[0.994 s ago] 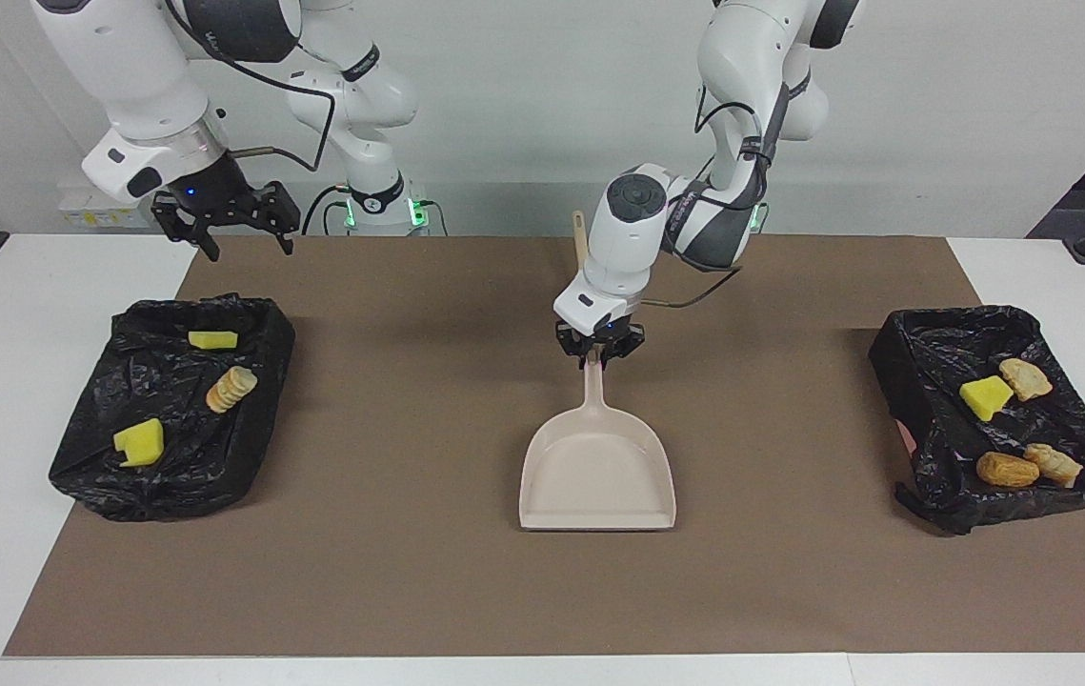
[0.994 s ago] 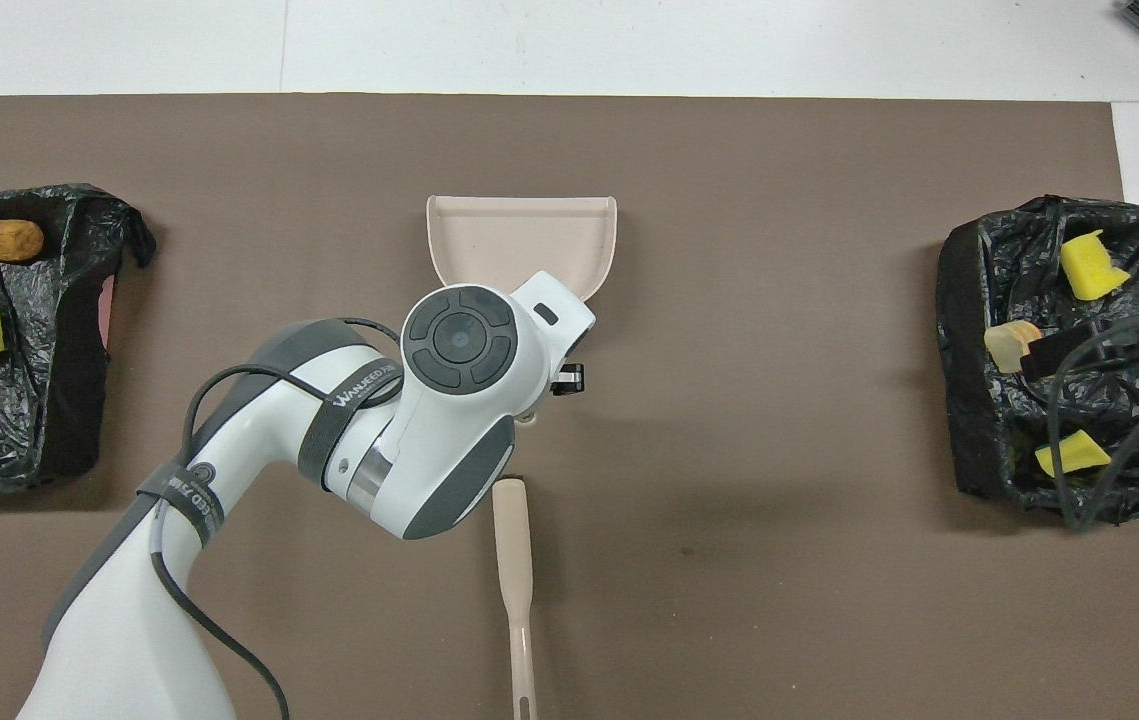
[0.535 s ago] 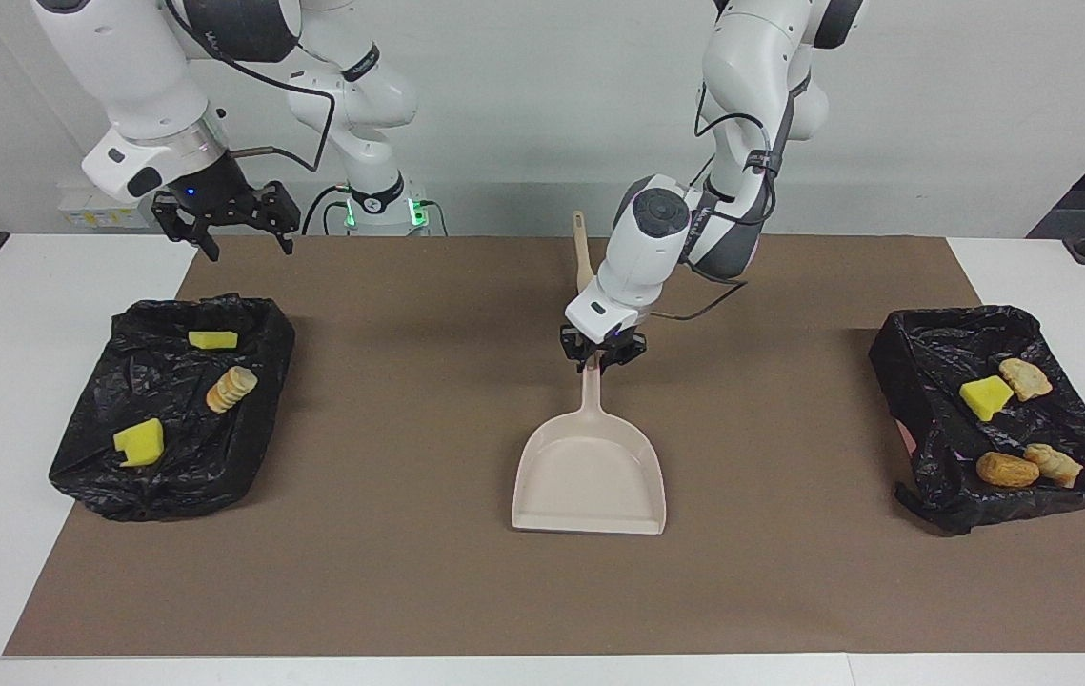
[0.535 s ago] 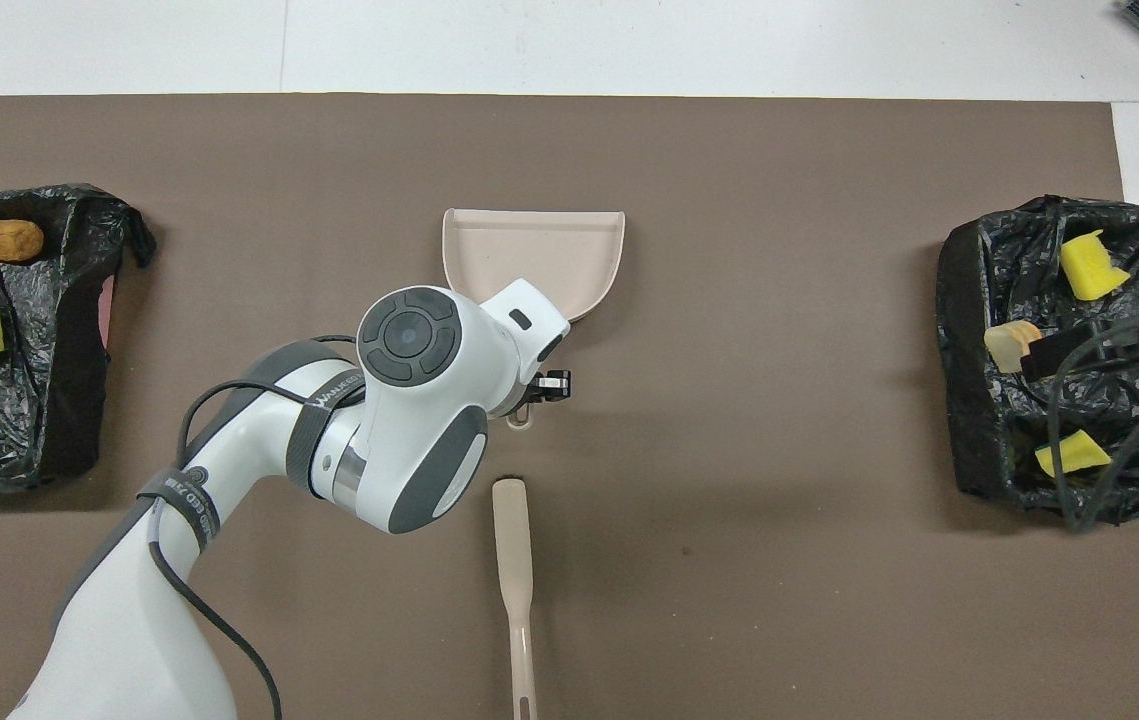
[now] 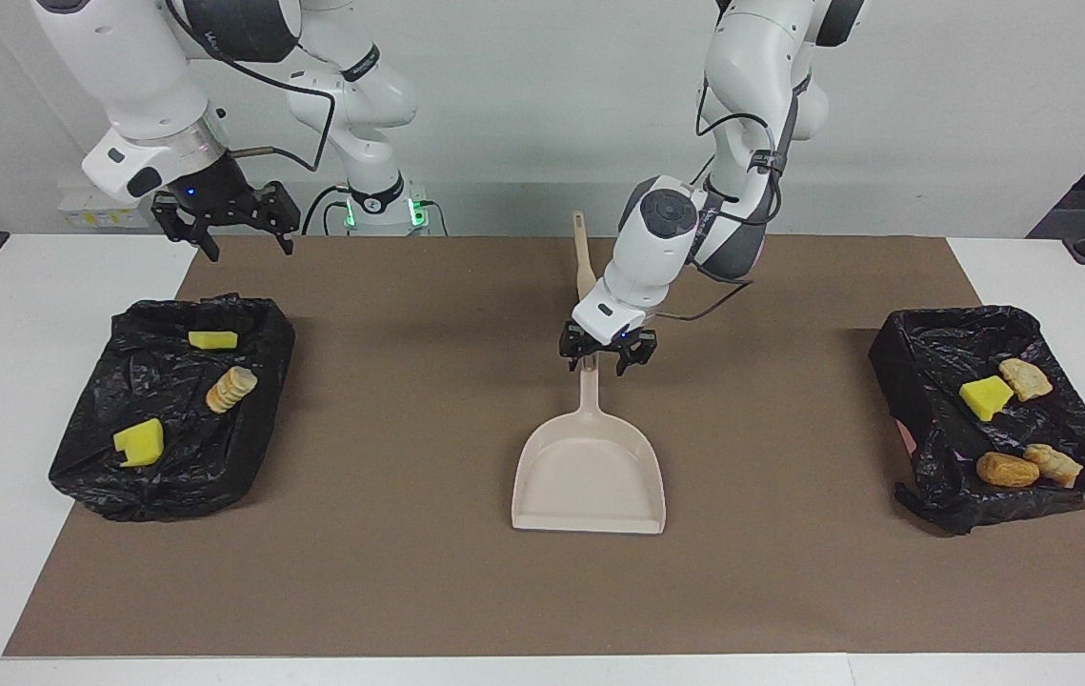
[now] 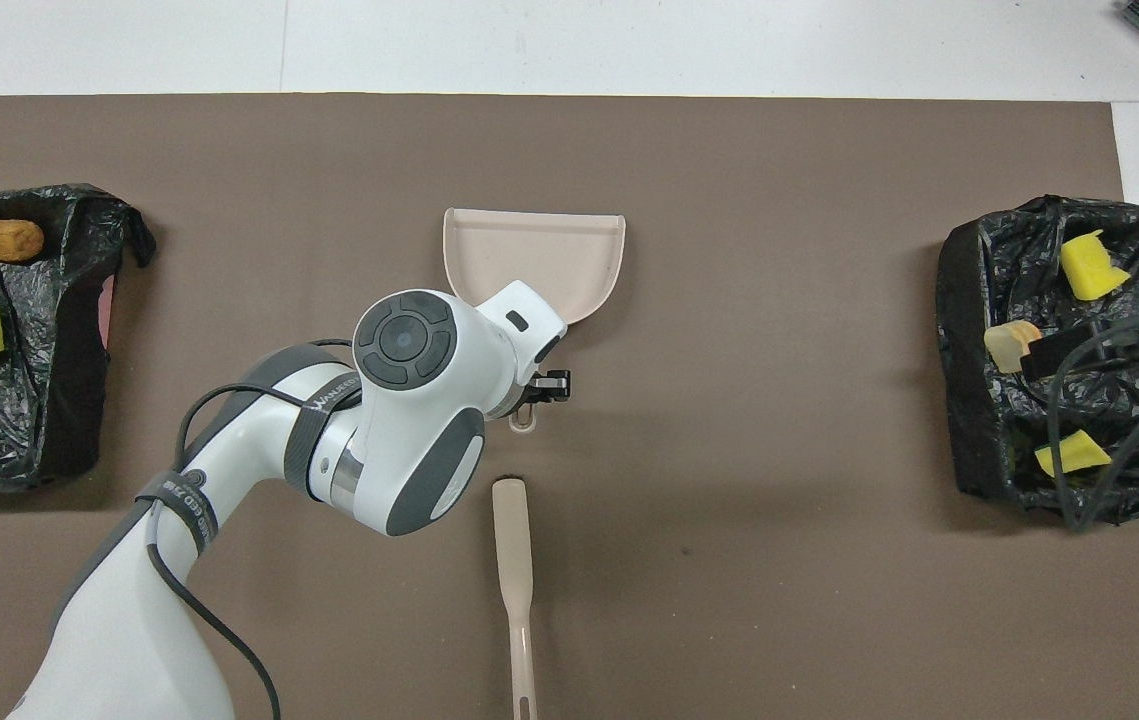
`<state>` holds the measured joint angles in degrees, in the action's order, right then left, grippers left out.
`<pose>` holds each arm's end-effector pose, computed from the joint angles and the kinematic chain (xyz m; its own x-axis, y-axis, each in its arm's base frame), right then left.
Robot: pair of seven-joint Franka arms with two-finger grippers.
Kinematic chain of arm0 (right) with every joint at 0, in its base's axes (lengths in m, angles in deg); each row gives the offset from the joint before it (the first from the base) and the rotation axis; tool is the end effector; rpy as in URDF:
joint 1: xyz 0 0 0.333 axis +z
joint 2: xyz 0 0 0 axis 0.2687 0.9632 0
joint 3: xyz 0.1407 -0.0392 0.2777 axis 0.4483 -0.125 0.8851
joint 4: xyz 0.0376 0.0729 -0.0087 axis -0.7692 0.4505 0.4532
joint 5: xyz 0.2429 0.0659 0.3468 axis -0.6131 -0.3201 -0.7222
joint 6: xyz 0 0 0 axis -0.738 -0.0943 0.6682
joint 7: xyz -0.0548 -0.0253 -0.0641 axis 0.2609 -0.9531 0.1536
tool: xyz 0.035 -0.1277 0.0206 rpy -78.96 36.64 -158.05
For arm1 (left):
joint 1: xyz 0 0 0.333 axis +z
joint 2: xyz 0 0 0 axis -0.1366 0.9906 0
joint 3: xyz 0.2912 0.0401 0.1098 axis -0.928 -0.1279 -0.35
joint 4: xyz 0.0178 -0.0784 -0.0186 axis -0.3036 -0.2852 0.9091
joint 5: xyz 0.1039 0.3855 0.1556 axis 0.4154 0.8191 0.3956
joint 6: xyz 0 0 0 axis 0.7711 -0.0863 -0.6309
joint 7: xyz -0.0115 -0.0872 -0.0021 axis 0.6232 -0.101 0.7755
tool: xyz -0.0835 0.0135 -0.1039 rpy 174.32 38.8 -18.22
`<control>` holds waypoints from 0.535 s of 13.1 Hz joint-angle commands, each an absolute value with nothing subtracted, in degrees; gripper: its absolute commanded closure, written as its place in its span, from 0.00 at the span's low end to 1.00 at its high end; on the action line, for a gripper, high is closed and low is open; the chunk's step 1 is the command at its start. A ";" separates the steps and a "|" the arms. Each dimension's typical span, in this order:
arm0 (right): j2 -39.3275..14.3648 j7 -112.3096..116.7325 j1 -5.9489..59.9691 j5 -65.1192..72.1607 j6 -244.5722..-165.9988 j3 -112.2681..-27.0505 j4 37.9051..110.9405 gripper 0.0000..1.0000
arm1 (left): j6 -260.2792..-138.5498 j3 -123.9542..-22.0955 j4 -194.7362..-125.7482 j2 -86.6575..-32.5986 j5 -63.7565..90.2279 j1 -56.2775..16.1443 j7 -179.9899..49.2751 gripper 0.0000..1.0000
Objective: Sweep and dump trash in bin
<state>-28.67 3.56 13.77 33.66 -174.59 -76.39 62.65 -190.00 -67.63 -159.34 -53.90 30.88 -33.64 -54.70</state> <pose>0.5767 -0.0124 0.5848 0.9929 0.0945 -0.0724 0.0936 -0.9955 -0.0162 0.5427 -0.3731 0.3235 0.9984 -0.0551 0.0079 -0.0557 -0.9840 0.1694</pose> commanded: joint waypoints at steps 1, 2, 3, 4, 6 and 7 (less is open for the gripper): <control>-29.84 4.76 13.65 32.97 -174.00 -76.16 63.66 0.00 | -185.15 -68.67 -161.00 -58.87 33.52 -30.81 -55.66 0.00; -29.76 4.76 13.56 33.05 -174.08 -76.16 63.66 0.00 | -183.91 -68.67 -161.08 -59.83 35.54 -29.57 -56.53 0.00; -29.76 4.67 13.65 33.06 -174.00 -76.16 63.66 0.00 | -181.47 -68.67 -161.08 -60.98 36.43 -27.91 -58.54 0.00; -29.76 4.76 13.65 33.06 -174.08 -76.16 63.66 0.00 | -177.79 -68.58 -161.34 -62.55 36.53 -25.37 -62.31 0.00; -29.76 4.76 13.65 33.06 -174.00 -76.16 63.66 0.00 | -173.20 -68.67 -161.79 -66.07 36.53 -20.45 -69.78 0.00; -29.76 4.76 13.65 33.06 -174.08 -76.16 63.66 0.00 | -171.27 -68.67 -161.79 -67.48 36.53 -18.07 -73.21 0.00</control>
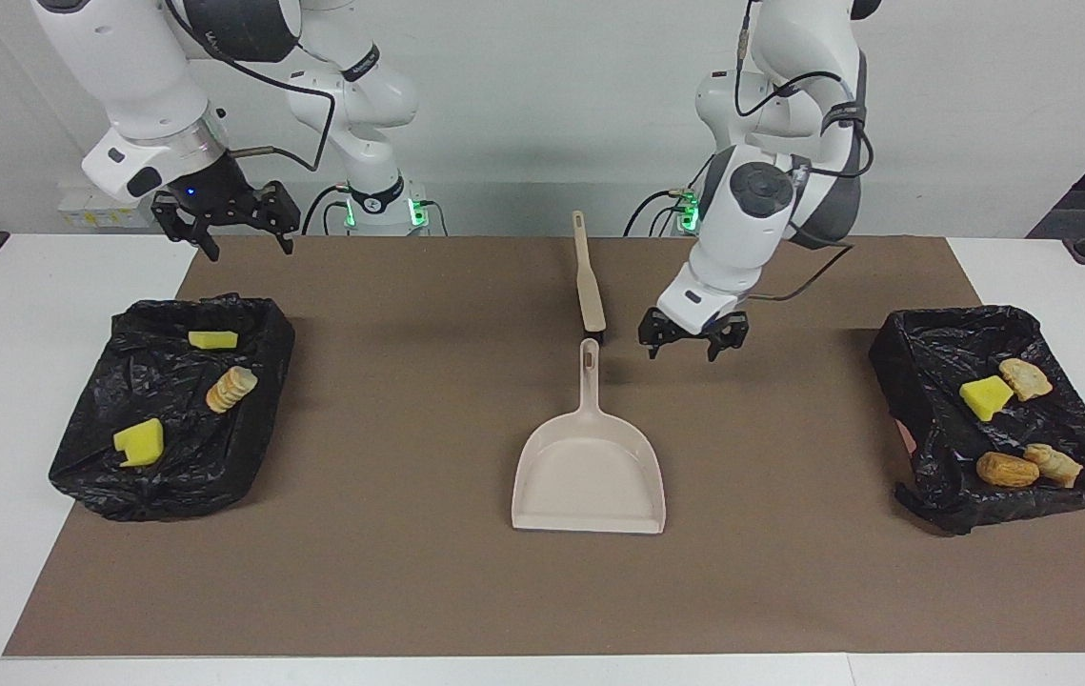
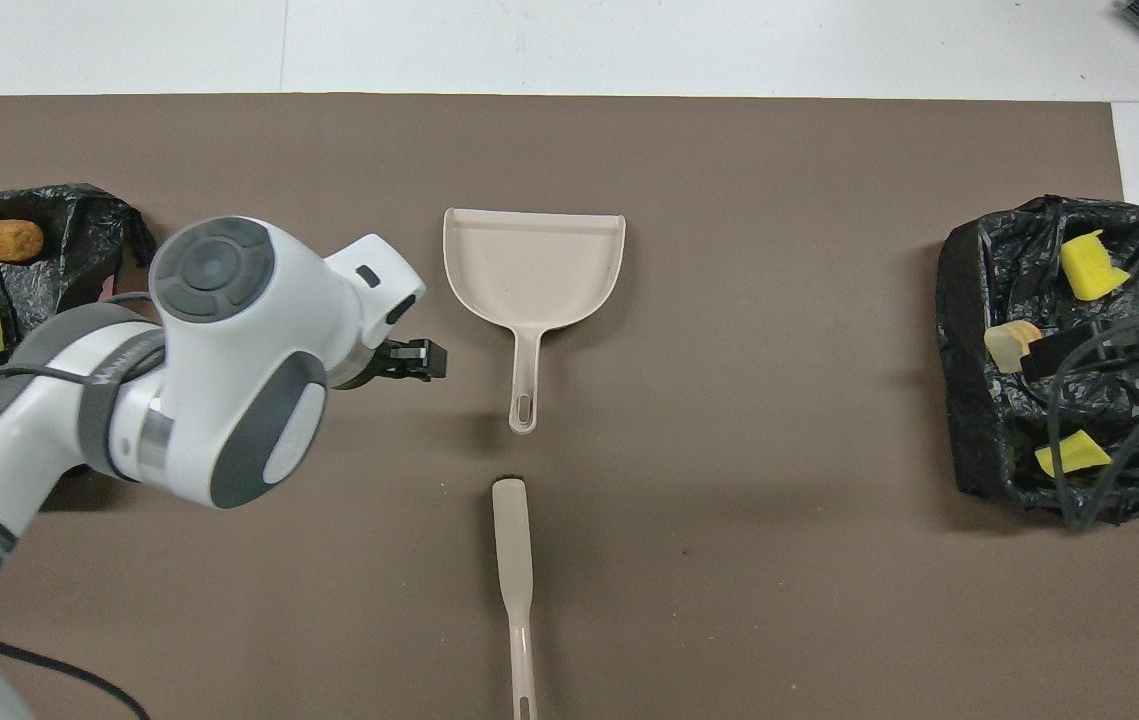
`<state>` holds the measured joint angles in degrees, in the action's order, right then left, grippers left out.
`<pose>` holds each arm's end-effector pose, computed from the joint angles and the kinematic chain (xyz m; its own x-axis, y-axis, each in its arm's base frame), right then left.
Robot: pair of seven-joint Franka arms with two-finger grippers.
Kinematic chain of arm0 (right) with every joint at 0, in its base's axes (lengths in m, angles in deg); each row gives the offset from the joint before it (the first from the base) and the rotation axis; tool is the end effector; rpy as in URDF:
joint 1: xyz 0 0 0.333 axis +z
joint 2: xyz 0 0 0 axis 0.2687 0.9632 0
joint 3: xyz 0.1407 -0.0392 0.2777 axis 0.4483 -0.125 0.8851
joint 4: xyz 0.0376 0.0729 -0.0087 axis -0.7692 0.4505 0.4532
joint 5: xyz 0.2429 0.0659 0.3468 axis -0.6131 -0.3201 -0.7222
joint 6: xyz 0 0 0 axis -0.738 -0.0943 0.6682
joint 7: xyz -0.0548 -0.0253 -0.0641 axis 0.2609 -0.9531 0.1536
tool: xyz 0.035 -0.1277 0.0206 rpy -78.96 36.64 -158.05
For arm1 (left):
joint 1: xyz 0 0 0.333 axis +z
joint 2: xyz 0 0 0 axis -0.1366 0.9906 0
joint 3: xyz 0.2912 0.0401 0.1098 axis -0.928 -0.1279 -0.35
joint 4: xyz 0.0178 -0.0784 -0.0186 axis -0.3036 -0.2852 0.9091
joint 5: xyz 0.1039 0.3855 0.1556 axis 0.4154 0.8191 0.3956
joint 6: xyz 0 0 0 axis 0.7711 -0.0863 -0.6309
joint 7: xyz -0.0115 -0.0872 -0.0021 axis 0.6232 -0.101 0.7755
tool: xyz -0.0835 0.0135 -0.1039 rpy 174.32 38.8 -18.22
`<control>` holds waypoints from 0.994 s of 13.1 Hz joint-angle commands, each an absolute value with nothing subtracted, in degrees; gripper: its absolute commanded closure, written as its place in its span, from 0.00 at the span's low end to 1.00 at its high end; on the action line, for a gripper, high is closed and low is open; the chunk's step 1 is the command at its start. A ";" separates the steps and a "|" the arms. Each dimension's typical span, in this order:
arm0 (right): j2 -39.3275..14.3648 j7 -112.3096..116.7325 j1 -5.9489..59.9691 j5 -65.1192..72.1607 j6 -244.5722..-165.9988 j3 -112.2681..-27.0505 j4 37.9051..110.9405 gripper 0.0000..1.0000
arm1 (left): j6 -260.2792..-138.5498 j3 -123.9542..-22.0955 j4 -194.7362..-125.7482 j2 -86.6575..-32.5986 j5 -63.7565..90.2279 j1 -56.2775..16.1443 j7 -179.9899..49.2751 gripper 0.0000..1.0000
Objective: Sweep and dump trash in bin
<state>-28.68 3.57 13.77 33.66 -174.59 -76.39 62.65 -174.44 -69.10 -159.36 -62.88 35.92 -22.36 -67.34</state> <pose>0.5767 -0.0124 0.5849 0.9929 0.0943 -0.0722 0.0934 -0.9955 -0.0162 0.5746 -0.2287 0.3968 0.9918 -0.1214 -0.0400 -0.1195 -0.9918 0.0461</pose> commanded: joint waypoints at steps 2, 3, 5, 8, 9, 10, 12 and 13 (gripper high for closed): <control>-29.76 4.76 13.65 33.06 -174.08 -76.16 63.66 0.00 | -167.75 -68.67 -161.79 -69.15 36.53 -13.06 -79.37 0.00; -29.76 4.76 13.65 33.06 -174.08 -76.16 63.66 0.00 | -166.43 -68.67 -161.70 -69.77 36.53 -10.34 -82.35 0.00; -29.84 4.76 13.56 33.06 -174.00 -76.16 63.66 0.00 | -165.45 -68.76 -160.83 -71.00 36.53 -6.64 -84.14 0.00; -29.84 4.76 13.65 33.06 -174.08 -76.16 63.66 0.00 | -159.68 -69.02 -154.87 -71.18 36.79 -5.92 -83.96 0.00; -29.76 4.76 13.65 33.06 -174.08 -76.16 63.66 0.00 | -156.25 -69.02 -151.19 -71.18 37.05 -5.83 -83.96 0.00; -29.76 4.76 13.65 33.06 -174.00 -76.16 63.66 0.00 | -153.87 -69.02 -148.02 -71.18 38.27 -5.83 -83.96 0.00; -29.76 4.76 13.56 33.06 -174.00 -76.16 63.66 0.00 | -148.60 -69.20 -142.74 -71.27 39.16 -5.92 -83.96 0.00; -29.76 4.76 13.65 33.06 -174.08 -76.16 63.66 0.00 | -146.74 -69.46 -141.58 -71.36 39.25 -5.92 -83.96 0.00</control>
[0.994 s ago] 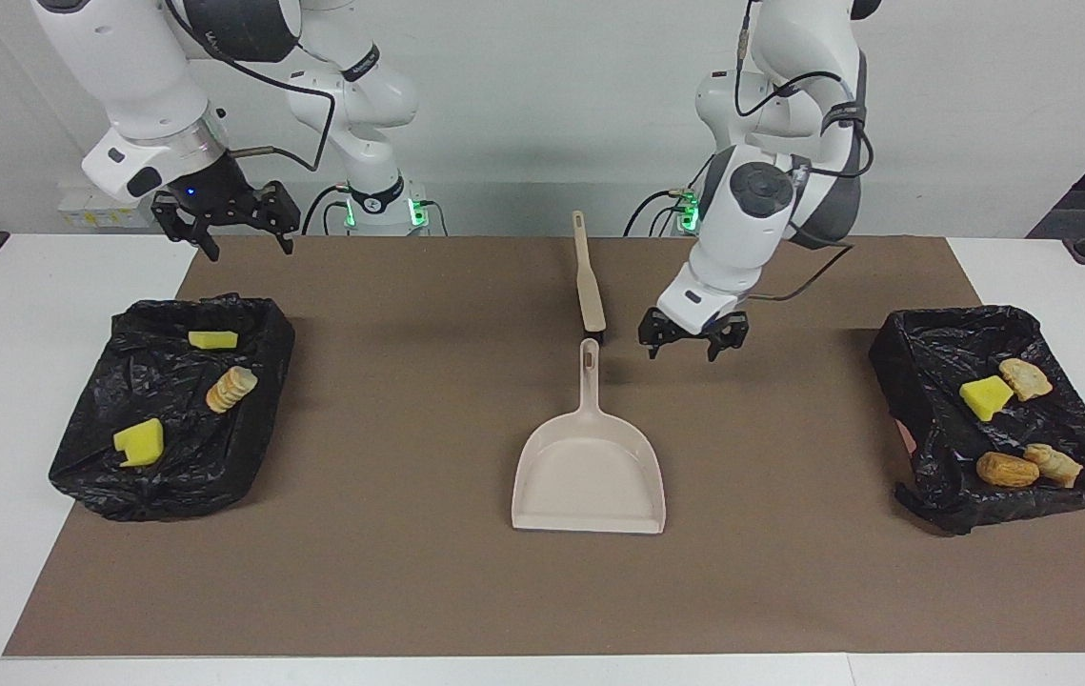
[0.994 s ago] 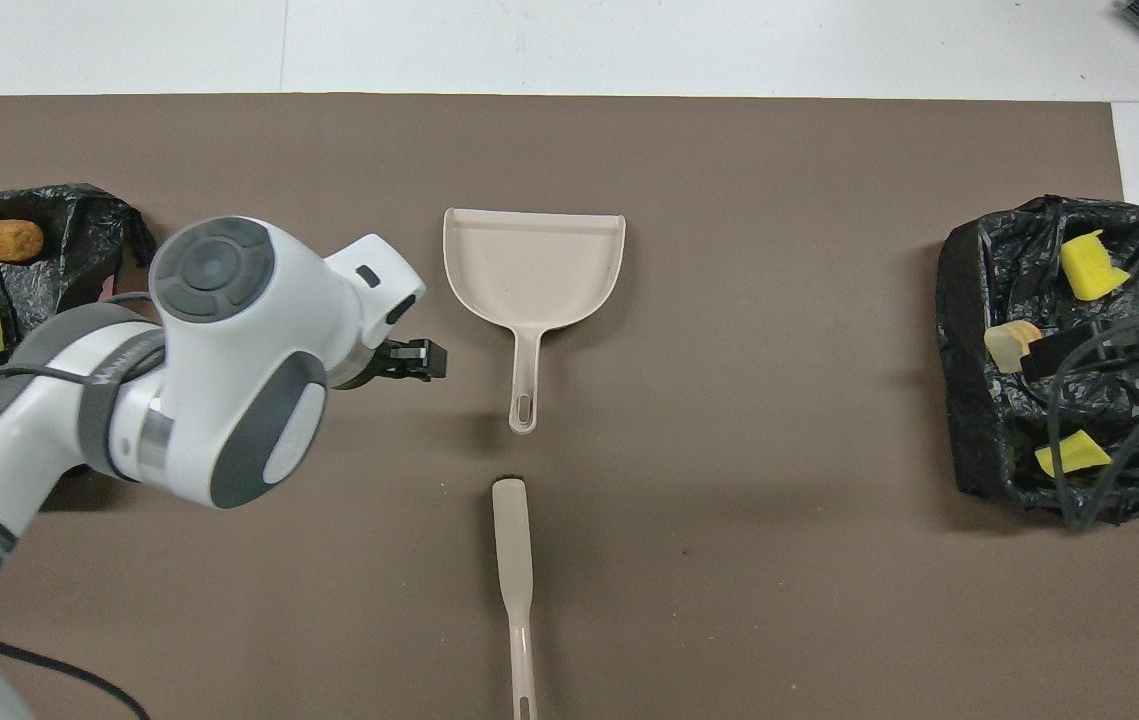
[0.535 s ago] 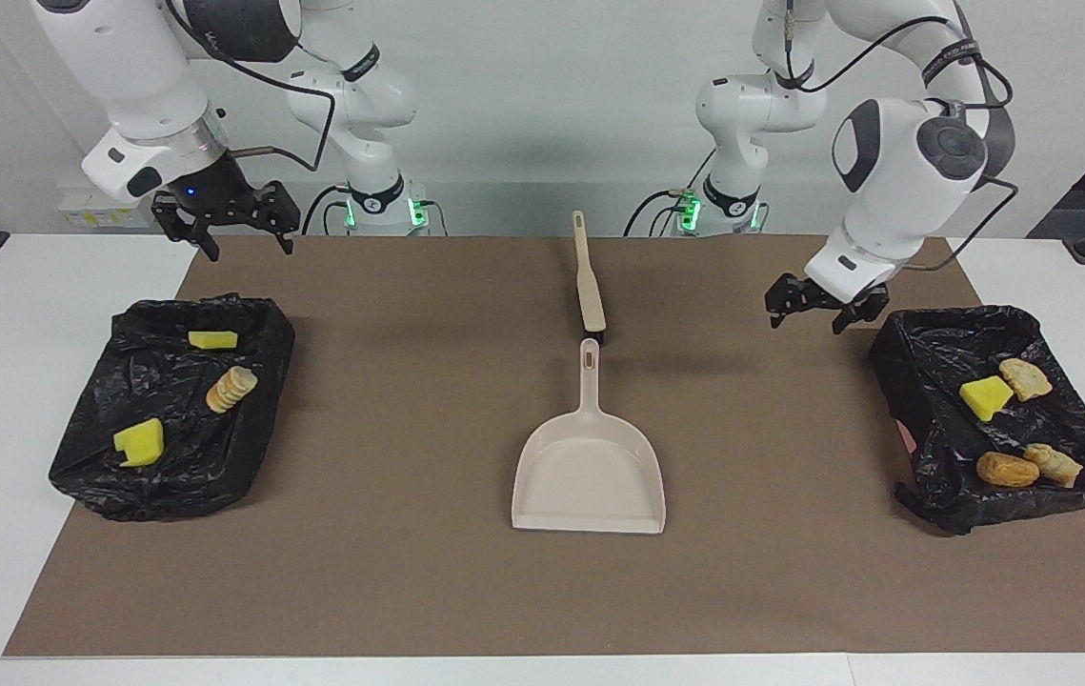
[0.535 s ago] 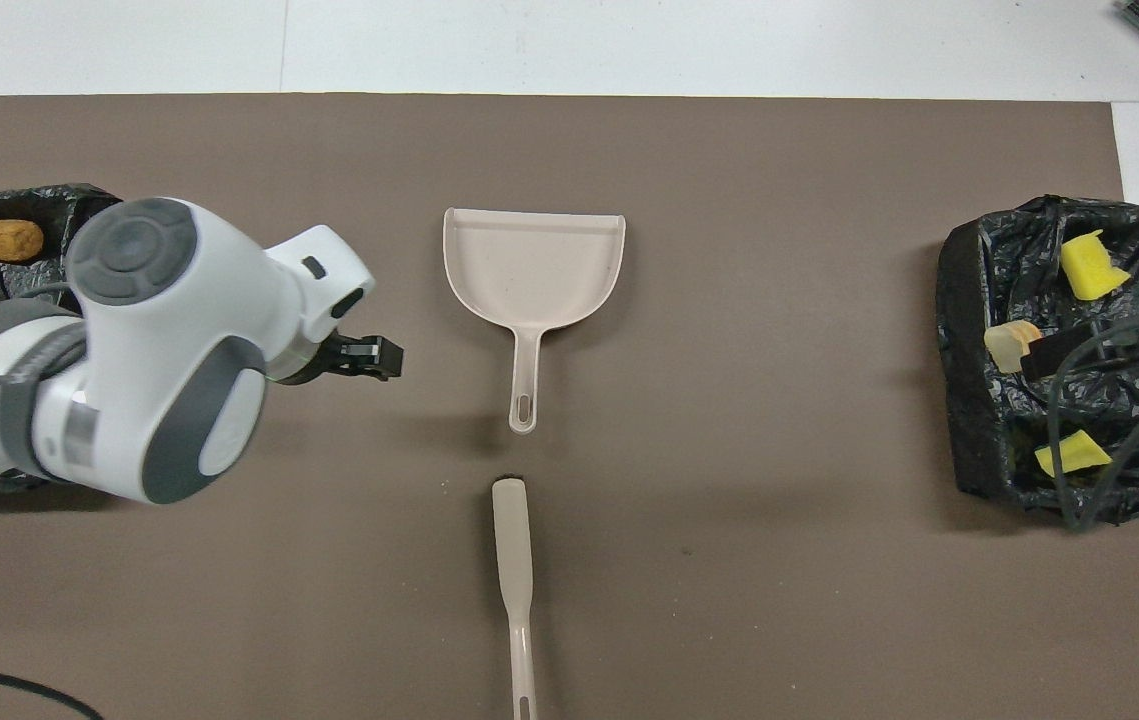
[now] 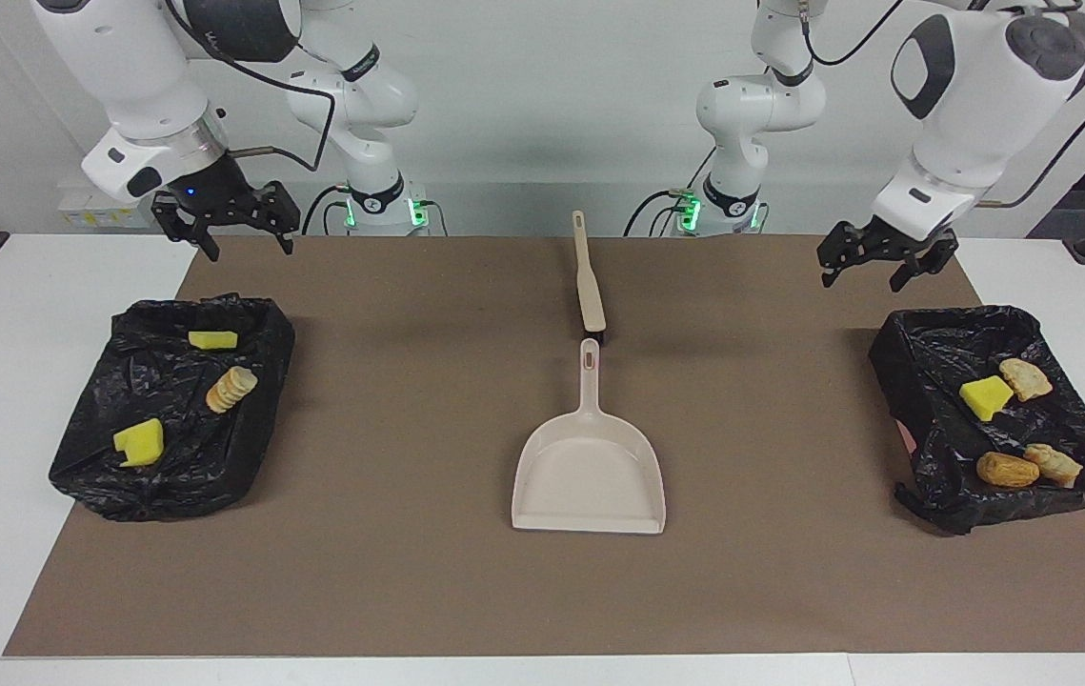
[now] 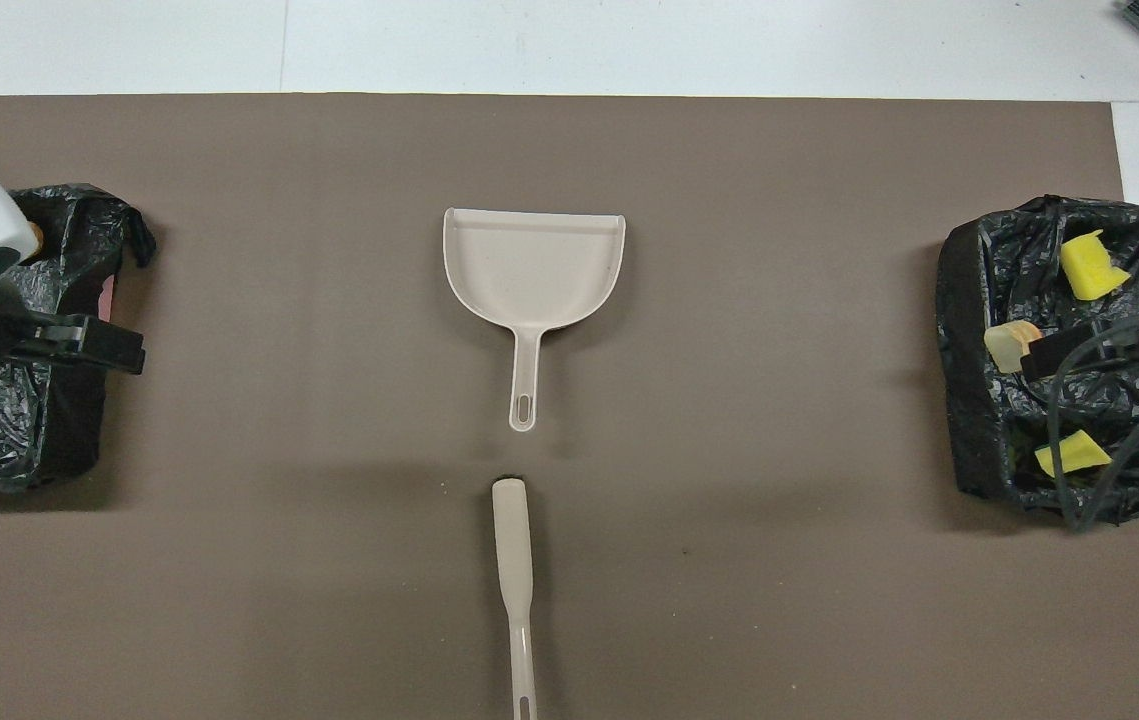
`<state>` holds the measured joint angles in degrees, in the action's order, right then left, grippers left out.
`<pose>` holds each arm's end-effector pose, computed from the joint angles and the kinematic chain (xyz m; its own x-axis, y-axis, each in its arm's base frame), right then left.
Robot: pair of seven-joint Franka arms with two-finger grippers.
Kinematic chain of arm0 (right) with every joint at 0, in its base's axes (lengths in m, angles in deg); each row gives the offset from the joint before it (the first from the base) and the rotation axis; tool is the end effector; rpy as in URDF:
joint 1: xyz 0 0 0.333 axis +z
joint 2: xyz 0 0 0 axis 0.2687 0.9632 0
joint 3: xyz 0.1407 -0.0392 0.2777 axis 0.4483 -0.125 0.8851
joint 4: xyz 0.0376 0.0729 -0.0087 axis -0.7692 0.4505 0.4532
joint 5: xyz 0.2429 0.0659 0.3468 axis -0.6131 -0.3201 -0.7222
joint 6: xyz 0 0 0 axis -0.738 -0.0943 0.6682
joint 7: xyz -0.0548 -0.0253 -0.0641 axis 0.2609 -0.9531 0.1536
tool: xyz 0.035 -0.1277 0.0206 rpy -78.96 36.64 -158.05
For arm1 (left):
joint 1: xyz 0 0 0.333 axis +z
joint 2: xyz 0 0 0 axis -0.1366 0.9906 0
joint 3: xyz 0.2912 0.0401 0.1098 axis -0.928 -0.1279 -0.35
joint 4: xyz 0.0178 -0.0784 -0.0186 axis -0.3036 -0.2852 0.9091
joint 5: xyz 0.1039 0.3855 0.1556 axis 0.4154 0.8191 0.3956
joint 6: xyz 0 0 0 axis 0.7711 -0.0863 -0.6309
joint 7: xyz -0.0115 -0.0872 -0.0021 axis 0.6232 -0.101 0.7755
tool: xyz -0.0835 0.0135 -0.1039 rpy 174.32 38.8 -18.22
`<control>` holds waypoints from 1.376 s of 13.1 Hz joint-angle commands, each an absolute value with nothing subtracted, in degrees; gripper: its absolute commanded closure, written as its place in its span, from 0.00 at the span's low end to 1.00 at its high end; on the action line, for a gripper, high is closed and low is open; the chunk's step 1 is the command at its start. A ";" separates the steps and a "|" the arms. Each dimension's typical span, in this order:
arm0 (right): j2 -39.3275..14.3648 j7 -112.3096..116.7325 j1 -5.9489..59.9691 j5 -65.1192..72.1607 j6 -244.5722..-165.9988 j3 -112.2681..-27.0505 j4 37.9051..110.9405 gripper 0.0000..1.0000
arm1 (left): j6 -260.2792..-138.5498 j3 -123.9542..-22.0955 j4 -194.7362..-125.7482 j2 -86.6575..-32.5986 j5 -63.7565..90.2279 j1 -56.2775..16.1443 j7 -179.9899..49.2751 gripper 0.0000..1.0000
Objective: Sweep and dump trash in bin
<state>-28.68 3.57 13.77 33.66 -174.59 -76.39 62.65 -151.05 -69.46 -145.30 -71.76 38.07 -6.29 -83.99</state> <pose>0.5767 -0.0124 0.5849 0.9929 0.0943 -0.0722 0.0934 -0.9955 -0.0162 0.5740 -0.0526 0.5803 0.9891 -0.1426 -0.0364 -0.1426 -0.9898 0.0043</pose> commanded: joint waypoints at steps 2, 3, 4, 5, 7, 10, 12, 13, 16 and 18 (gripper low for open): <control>-28.89 4.50 13.56 34.19 -176.79 -76.16 63.22 0.00 | -145.84 -69.29 -141.48 -73.28 39.16 -5.92 -84.14 0.00; -28.53 5.02 13.65 33.85 -180.38 -76.16 62.96 0.00 | -146.45 -69.46 -142.35 -74.07 39.08 -5.92 -84.14 0.00; -29.22 4.68 13.48 33.76 -180.93 -76.07 63.74 0.00 | -146.98 -69.63 -142.28 -74.08 39.08 -6.00 -83.27 0.00; -29.23 4.67 13.56 33.85 -180.50 -76.16 63.75 0.00 | -147.16 -69.64 -142.10 -74.00 39.08 -6.53 -83.44 0.00; -29.23 4.67 13.56 33.67 -180.41 -76.07 63.75 0.00 | -147.16 -69.64 -142.10 -74.00 39.08 -6.80 -83.52 0.00; -29.23 4.67 13.56 33.58 -180.41 -76.07 63.75 0.00 | -146.20 -69.64 -142.19 -74.08 39.08 -6.09 -83.88 0.00; -29.23 4.67 13.56 33.67 -180.41 -76.07 63.75 0.00 | -145.93 -69.64 -142.27 -74.17 39.08 -6.09 -83.61 0.00; -29.32 4.59 13.56 33.67 -180.15 -76.07 63.83 0.00 | -146.80 -69.72 -142.19 -74.08 39.08 -6.01 -83.61 0.00; -29.32 4.58 13.56 33.67 -179.80 -76.07 63.92 0.00 | -146.72 -69.81 -142.10 -74.08 39.08 -6.00 -83.61 0.00; -29.32 4.50 13.56 33.67 -179.71 -76.07 63.92 0.00 | -146.81 -69.72 -142.19 -74.08 39.08 -6.09 -83.61 0.00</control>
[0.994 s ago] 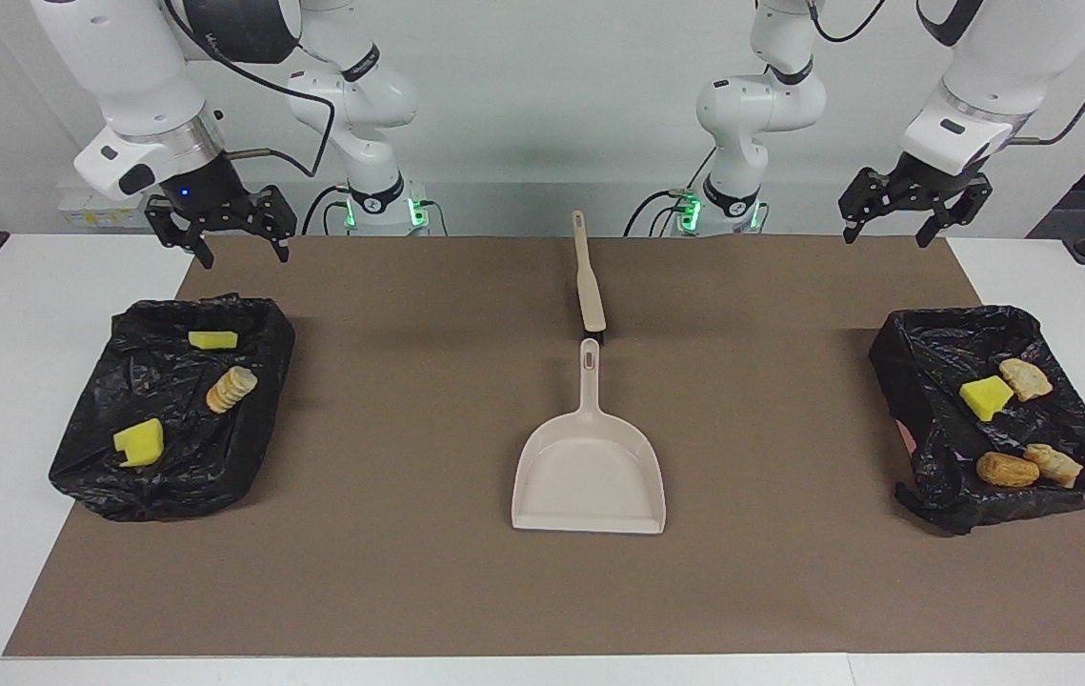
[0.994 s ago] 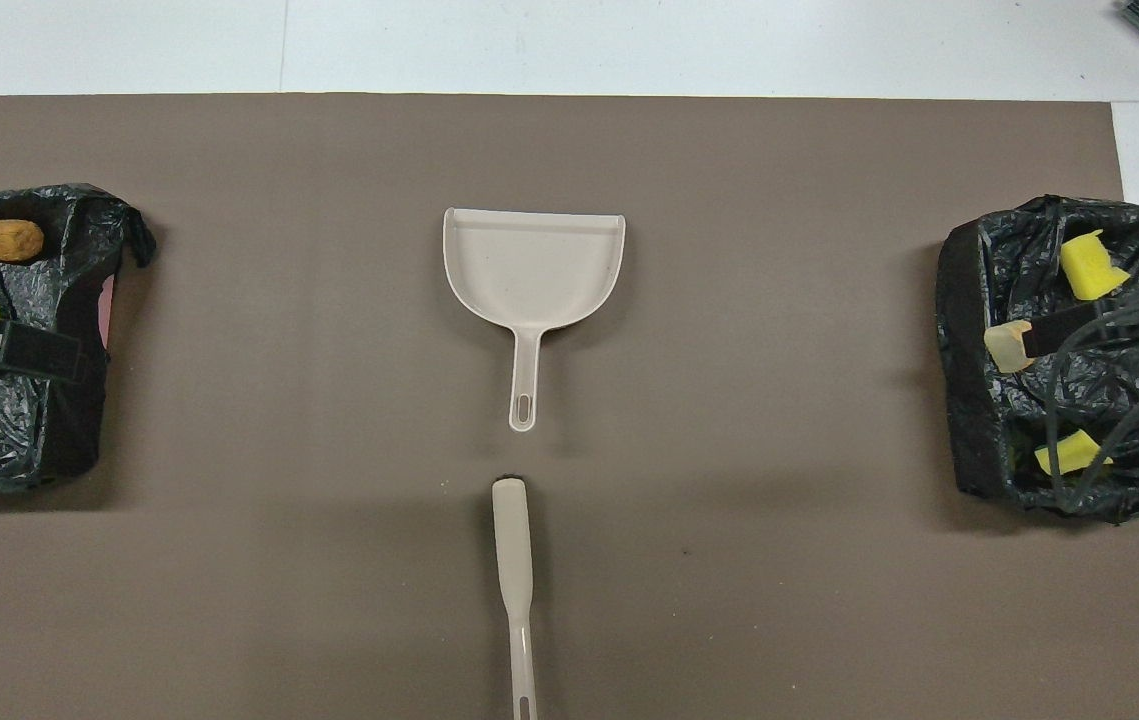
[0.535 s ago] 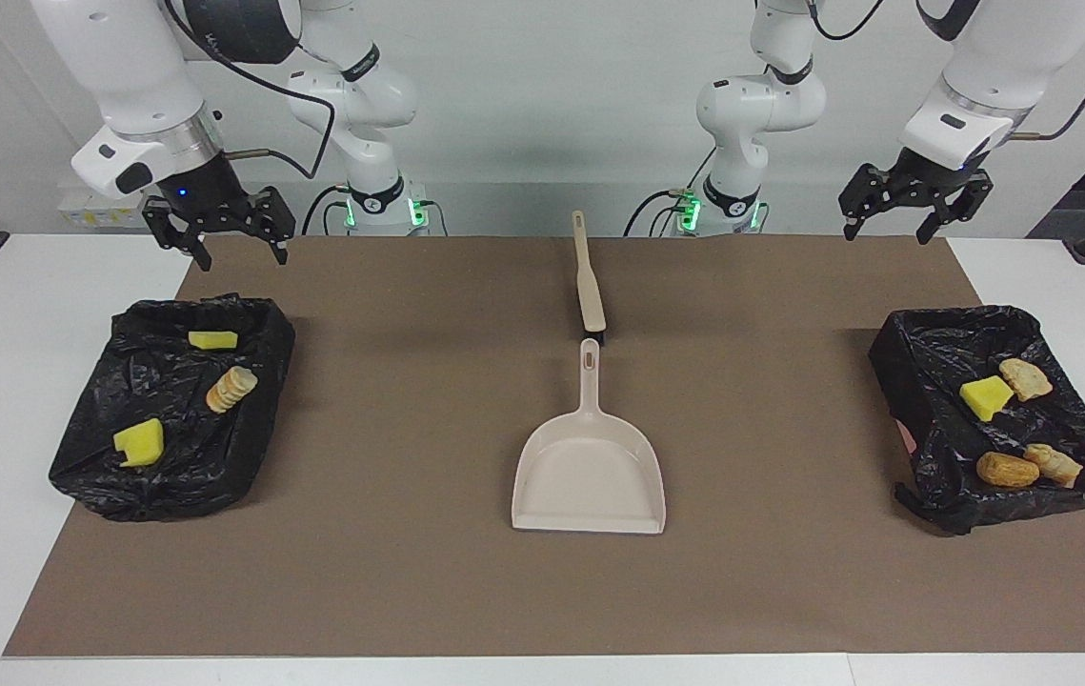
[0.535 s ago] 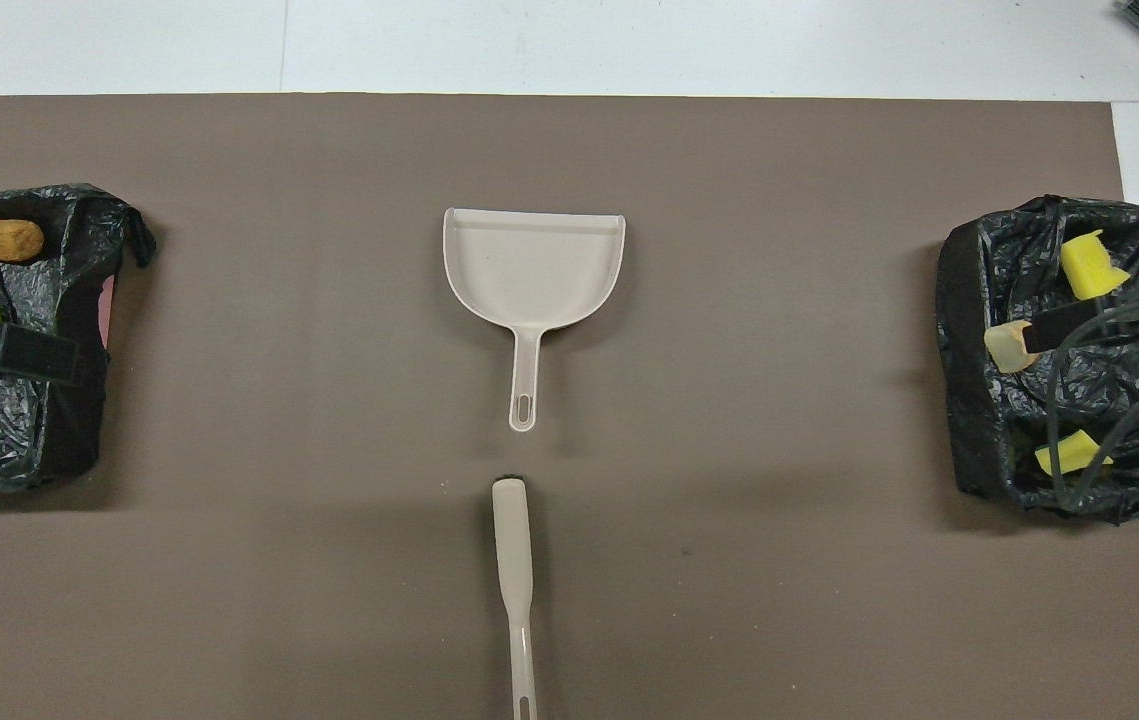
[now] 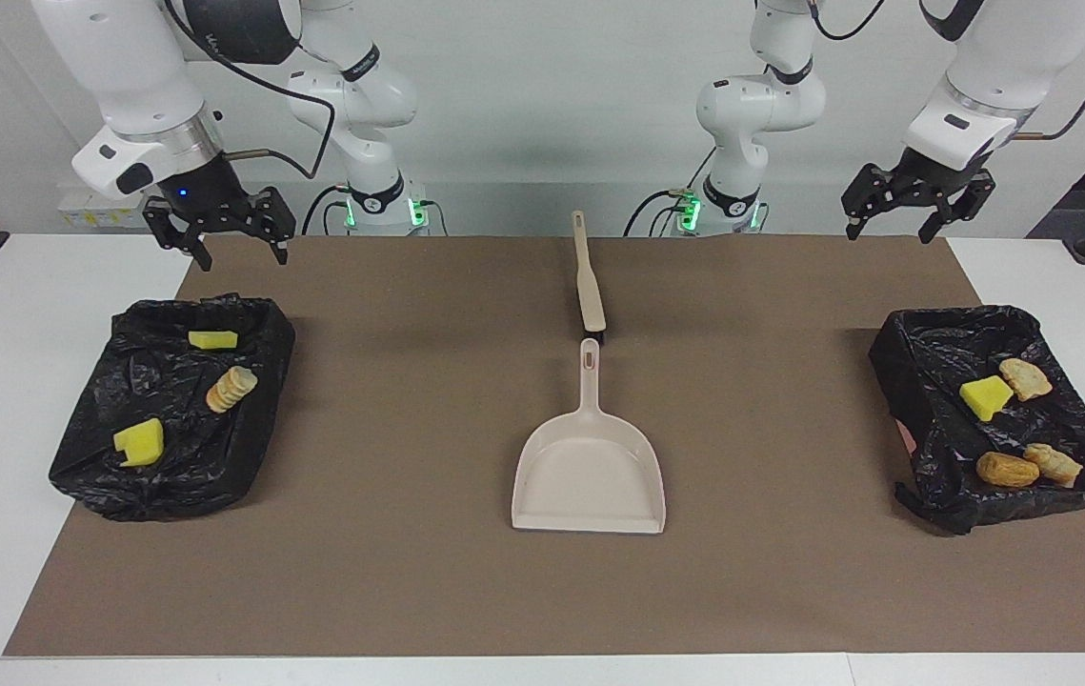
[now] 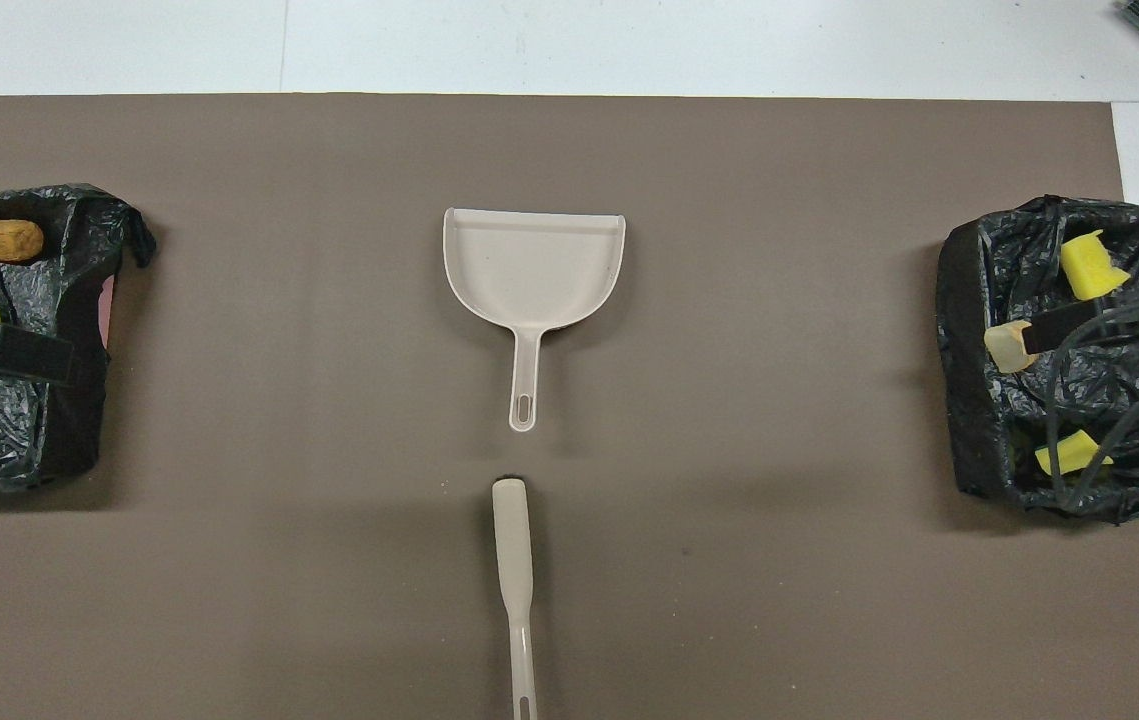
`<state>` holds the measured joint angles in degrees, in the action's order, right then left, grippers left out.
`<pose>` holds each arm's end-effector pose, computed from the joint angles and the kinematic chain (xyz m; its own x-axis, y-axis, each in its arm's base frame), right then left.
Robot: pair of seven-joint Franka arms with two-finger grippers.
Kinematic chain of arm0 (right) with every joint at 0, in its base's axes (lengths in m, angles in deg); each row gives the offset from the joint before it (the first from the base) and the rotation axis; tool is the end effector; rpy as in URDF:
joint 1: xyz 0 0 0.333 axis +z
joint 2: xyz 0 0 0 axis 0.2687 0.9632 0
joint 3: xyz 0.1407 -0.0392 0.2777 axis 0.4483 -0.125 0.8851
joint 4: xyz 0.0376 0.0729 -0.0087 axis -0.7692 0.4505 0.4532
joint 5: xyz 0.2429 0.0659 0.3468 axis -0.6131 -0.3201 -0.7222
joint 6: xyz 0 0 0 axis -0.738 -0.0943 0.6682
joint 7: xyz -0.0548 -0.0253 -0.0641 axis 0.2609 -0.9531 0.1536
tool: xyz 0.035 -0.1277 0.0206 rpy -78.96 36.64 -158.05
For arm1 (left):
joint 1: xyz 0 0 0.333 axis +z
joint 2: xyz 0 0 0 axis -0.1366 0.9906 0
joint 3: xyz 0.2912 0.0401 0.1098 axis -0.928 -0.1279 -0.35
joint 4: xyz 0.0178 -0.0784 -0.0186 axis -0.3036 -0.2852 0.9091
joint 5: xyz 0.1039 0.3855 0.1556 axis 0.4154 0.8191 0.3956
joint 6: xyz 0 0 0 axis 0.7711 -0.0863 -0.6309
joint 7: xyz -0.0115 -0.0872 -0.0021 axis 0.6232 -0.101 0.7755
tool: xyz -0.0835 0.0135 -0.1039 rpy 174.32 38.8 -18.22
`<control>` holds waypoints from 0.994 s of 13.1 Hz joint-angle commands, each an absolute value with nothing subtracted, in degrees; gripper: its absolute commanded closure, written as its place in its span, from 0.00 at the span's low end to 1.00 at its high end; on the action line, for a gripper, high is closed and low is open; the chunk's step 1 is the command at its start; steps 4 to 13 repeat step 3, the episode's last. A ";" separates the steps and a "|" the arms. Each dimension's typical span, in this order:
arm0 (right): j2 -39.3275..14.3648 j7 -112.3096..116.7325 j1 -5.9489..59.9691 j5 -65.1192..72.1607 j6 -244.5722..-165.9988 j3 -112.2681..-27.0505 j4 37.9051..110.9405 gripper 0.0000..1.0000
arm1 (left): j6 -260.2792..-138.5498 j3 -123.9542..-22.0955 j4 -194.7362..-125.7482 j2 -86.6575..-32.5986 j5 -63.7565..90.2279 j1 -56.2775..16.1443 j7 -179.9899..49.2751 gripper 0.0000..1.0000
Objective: Sweep and dump trash in bin
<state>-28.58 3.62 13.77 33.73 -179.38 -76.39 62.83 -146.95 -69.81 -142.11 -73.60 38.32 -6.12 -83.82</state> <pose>0.5884 -0.0129 0.5892 0.9957 0.0928 0.0058 0.0928 -0.9957 -0.0058 0.5590 -0.0466 0.6205 0.9912 -0.1307 -0.0207 -0.1309 -0.9914 -0.0042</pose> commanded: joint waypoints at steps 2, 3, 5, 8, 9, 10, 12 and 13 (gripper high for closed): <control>-29.32 4.50 13.56 33.67 -179.45 -76.07 63.92 0.00 | -146.81 -69.72 -142.10 -74.08 39.08 -5.92 -83.61 0.00; -29.32 4.50 13.56 33.67 -179.27 -76.07 63.92 0.00 | -146.81 -69.81 -142.10 -74.08 39.08 -5.92 -83.61 0.00; -29.32 4.50 13.56 33.67 -179.27 -76.07 63.92 0.00 | -146.81 -69.81 -142.10 -74.08 39.08 -5.92 -83.61 0.00; -29.32 4.50 13.56 33.67 -179.27 -76.07 63.92 0.00 | -146.81 -69.81 -142.10 -74.08 39.08 -5.92 -83.61 0.00; -29.32 4.50 13.56 33.67 -179.27 -76.07 63.92 0.00 | -146.81 -69.81 -142.10 -74.08 39.08 -5.92 -83.61 0.00; -29.32 4.50 13.56 33.67 -179.27 -76.07 63.92 0.00 | -146.81 -69.81 -142.10 -74.08 39.08 -5.92 -83.61 0.00; -29.32 4.50 13.56 33.67 -179.27 -76.07 63.92 0.00 | -146.81 -69.81 -142.10 -74.08 39.08 -5.92 -83.61 0.00; -29.32 4.50 13.56 33.67 -179.27 -76.07 63.92 0.00 | -146.81 -69.81 -142.10 -74.08 39.08 -5.92 -83.61 0.00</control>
